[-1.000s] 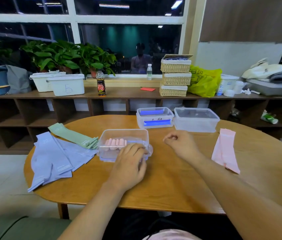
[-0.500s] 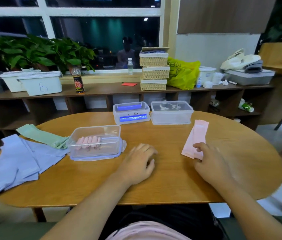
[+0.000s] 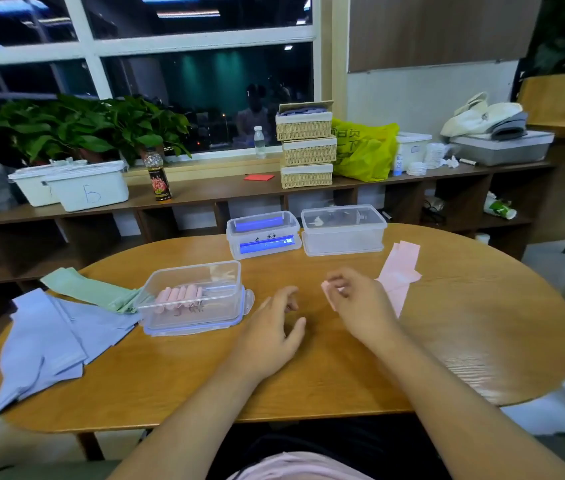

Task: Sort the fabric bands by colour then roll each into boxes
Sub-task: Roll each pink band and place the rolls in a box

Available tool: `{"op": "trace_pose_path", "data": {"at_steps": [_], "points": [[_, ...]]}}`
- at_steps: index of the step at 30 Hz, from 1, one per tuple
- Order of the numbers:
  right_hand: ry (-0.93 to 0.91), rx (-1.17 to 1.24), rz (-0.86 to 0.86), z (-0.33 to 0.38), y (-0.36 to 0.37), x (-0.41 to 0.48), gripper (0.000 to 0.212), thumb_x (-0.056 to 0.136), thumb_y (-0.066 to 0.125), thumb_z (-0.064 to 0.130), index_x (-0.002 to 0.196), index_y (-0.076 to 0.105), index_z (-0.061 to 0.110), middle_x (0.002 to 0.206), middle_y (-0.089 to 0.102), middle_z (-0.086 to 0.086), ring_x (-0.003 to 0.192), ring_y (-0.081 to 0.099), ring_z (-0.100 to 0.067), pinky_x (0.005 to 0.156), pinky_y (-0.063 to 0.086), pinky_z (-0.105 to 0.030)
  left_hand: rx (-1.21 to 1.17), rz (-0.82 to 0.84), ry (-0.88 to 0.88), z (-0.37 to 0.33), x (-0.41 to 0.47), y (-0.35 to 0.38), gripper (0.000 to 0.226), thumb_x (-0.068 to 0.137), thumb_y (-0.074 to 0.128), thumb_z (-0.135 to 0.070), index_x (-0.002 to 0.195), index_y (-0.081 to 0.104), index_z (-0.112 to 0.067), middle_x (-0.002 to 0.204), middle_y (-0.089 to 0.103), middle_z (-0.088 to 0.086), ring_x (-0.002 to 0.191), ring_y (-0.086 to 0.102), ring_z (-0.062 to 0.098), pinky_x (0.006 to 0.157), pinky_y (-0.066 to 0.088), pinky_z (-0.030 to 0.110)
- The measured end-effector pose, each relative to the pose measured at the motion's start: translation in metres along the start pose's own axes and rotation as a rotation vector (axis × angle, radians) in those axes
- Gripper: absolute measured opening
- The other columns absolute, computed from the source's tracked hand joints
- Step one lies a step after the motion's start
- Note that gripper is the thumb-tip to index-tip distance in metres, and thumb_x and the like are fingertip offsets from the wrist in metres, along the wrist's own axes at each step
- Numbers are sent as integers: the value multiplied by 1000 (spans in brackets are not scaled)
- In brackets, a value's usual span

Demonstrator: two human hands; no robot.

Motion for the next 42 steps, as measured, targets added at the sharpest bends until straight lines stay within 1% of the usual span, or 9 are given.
{"op": "trace_pose_path", "data": {"at_steps": [3,7,12,16,19,24,30,35,42], "points": [[95,391,161,15,39,5,19,101,69,14,116,72,24,98,80,4,88,78,-19,74,63,-32,-65,-23,-16,-3,-1,-5,61,101,62,-50,154,32,-46,118,58,-23,111,57,0,90,49,21],[155,647,275,15,66,6,29,105,55,2,126,67,18,103,81,-8,95,79,-31,93,62,-47,-32,-87,1,0,3,-7,56,102,62,-32,153,41,-39,131,59,-17,120,53,2,101,48,28],[-62,111,113,-11,52,1,45,97,57,1,129,66,30,121,73,16,116,64,-2,101,51,-29,23,-149,14,5,4,-9,32,105,58,-23,136,58,-28,125,57,-15,117,54,6,98,46,24],[-114,-243,155,-21,48,6,54,95,58,9,145,60,29,141,64,10,133,53,-17,111,46,-40,-8,-130,-9,4,1,-9,35,105,57,-19,139,58,-27,132,59,-17,119,50,-4,98,37,6],[-147,-291,165,-19,52,4,47,97,61,23,142,61,37,141,63,15,134,51,-15,111,44,-46,-2,-95,-54,6,1,-7,39,106,55,-27,145,51,-30,133,61,-13,110,53,-4,89,36,5],[-262,-310,149,-13,55,-1,40,97,65,31,135,64,40,138,58,22,133,43,-8,109,41,-37,-51,-94,-180,15,3,-6,44,110,50,-29,152,40,-32,130,64,-5,107,67,18,87,53,35],[-232,-291,158,-8,52,-1,43,102,54,29,144,58,38,147,55,21,139,39,-7,114,38,-38,-171,-189,-95,13,1,-14,11,112,46,-38,119,53,-34,104,67,-15,94,65,5,77,52,30],[-204,-319,205,-8,51,-2,56,97,59,25,151,50,35,148,56,16,142,40,-10,122,31,-42,-296,-237,-1,-5,13,-33,11,111,55,-25,118,63,-24,107,68,-16,106,66,12,87,49,21],[-106,-111,79,-6,39,-1,46,94,67,37,139,53,33,126,61,16,126,55,-13,107,47,-45,-327,-205,95,-63,72,-95,10,109,59,-28,112,68,-32,105,70,-19,98,66,10,78,50,24]]}}
Point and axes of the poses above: each hand's wrist, its own x-axis towards the middle knuckle, its own y-axis out of the palm, z = x × y, the point moved 6 cm from there along x, towards the middle knuckle
